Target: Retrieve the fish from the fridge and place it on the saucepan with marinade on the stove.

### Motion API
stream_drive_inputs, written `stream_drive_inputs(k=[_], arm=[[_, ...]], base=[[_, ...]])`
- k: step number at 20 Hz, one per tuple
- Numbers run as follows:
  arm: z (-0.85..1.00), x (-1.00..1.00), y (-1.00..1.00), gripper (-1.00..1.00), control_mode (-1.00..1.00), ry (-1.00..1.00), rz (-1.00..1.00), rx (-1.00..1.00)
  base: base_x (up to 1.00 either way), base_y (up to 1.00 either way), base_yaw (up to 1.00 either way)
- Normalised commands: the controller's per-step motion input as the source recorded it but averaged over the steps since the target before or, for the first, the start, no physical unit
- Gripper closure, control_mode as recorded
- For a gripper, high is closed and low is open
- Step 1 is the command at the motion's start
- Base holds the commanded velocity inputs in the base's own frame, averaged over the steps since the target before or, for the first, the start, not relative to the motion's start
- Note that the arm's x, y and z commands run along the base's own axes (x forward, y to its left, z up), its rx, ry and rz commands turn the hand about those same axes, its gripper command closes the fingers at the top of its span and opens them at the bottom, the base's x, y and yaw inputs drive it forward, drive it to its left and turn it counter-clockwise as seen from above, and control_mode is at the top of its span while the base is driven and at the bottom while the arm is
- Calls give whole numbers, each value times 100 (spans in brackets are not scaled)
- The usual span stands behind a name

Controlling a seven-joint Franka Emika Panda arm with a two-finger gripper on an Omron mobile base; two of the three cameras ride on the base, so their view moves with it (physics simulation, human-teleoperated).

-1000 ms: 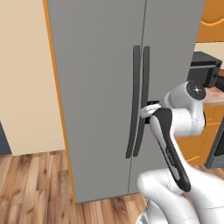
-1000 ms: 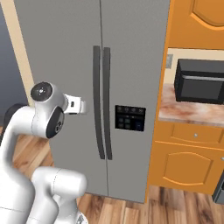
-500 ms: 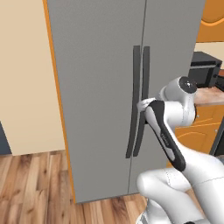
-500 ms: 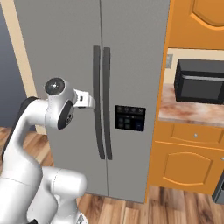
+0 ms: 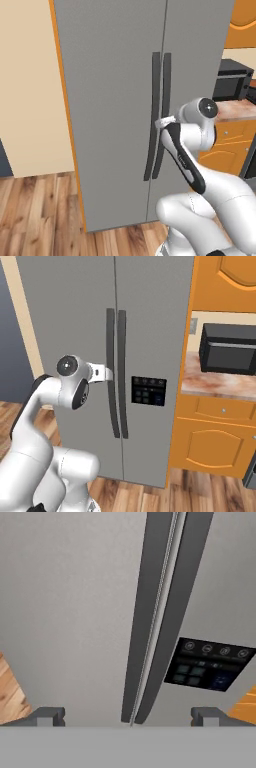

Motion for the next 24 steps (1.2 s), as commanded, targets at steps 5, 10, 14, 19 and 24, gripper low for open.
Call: stream_drive_inputs(k=[5,10,14,19,24], arm=[[-2,5,0,-100,-100,-2,0,0],[0,18,0,-100,-100,0,0,0],[-1,43,0,-100,-100,1,0,0],[-4,51,-7,-100,-100,0,0,0],[-8,49,-5,-100,-100,0,0,0]], base=[[0,0,0],[0,0,0],[0,0,0],[0,0,0],[0,0,0]])
